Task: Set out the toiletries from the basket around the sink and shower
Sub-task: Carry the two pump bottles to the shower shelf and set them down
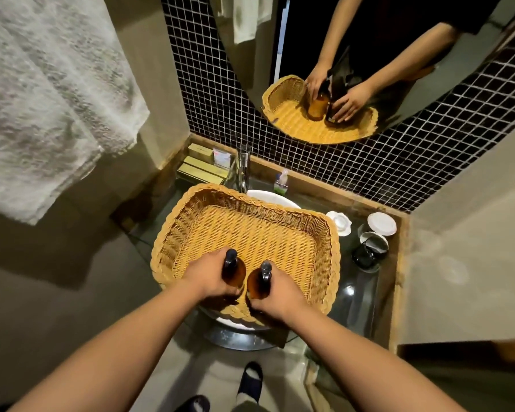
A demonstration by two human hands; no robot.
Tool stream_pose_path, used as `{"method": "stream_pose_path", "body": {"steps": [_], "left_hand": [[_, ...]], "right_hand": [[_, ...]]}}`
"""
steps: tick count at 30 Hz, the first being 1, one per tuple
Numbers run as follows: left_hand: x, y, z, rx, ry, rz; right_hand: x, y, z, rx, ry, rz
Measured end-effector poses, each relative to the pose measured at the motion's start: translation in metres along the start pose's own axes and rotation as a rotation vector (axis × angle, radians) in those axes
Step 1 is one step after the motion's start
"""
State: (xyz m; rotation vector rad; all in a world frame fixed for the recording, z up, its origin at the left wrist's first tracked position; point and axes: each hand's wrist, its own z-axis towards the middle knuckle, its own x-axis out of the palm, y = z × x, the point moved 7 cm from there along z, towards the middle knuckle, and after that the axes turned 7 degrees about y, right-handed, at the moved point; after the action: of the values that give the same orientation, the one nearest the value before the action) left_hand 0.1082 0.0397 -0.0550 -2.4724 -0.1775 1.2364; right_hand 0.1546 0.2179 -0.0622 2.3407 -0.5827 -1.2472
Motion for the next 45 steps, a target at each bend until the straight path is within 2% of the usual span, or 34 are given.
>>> {"method": "stream_pose_path", "body": {"steps": [3,7,12,17,23,27,31,34,37,40,43,45], "left_hand": [[0.007,0.003,0.005,0.001,-0.040,-0.249],[0.013,0.002,0.009,-0.004,-0.063,-0.252],[-0.005,-0.010,0.004,-0.020,-0.036,-0.064],[-0.063,-0.043,-0.012,0.046,-0.086,0.139],[-0.145,-0.111,-0.041,0.230,-0.206,0.307],[-0.191,-0.171,-0.077,0.385,-0.279,0.389],[-0.213,-0.229,-0.127,0.580,-0.345,0.274],[-0.205,-0.270,-0.159,0.748,-0.316,0.192],[-0.171,-0.313,-0.188,0.900,-0.240,0.243],[-0.125,-0.352,-0.233,1.055,-0.163,0.266],[-0.078,-0.391,-0.285,1.222,-0.084,0.175],[-0.043,-0.418,-0.312,1.270,-0.005,0.129]], "right_hand": [[0.002,-0.001,0.001,0.001,-0.040,0.026],[0.002,-0.002,0.000,0.008,-0.051,0.031],[-0.010,-0.001,-0.010,0.025,-0.087,0.033],[-0.054,0.002,-0.035,0.072,-0.273,0.185],[-0.129,0.028,-0.092,0.108,-0.541,0.249],[-0.168,0.055,-0.142,0.115,-0.689,0.195],[-0.202,0.064,-0.207,0.171,-0.858,0.319],[-0.209,0.058,-0.269,0.193,-1.007,0.425],[-0.200,0.049,-0.350,0.211,-1.207,0.448],[-0.179,0.026,-0.436,0.341,-1.350,0.447],[-0.145,-0.002,-0.523,0.440,-1.492,0.524],[-0.121,-0.016,-0.580,0.520,-1.567,0.528]]}}
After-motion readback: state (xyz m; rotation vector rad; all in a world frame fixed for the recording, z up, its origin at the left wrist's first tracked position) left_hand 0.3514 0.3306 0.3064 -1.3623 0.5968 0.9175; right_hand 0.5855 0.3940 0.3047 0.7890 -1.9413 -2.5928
